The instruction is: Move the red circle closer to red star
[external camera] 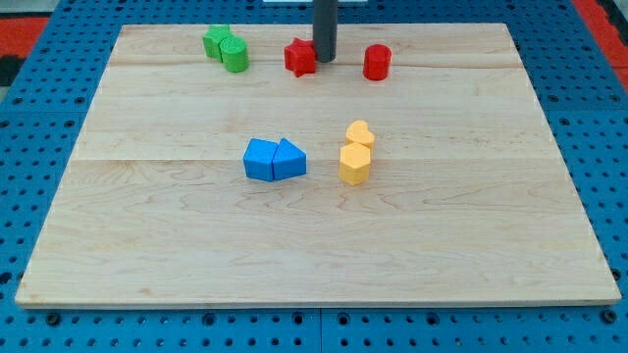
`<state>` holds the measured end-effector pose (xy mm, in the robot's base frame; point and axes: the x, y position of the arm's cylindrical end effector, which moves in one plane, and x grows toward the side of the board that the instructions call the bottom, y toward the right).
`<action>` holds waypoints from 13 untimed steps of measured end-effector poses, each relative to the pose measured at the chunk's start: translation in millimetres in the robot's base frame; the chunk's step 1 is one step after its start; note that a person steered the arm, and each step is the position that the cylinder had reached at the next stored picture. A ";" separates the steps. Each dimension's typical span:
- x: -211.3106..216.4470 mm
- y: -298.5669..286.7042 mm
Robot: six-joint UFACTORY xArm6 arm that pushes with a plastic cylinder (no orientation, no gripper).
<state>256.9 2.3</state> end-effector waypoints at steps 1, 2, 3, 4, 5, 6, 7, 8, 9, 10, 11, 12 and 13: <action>0.0 -29.6; 0.0 -47.9; -2.8 -42.5; -15.3 41.8; -15.6 79.7; -12.9 114.2; 8.7 136.2; 28.8 128.5; 17.4 110.3; -6.7 78.0; -7.9 35.0; 18.0 43.5; 35.8 44.5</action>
<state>292.7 46.7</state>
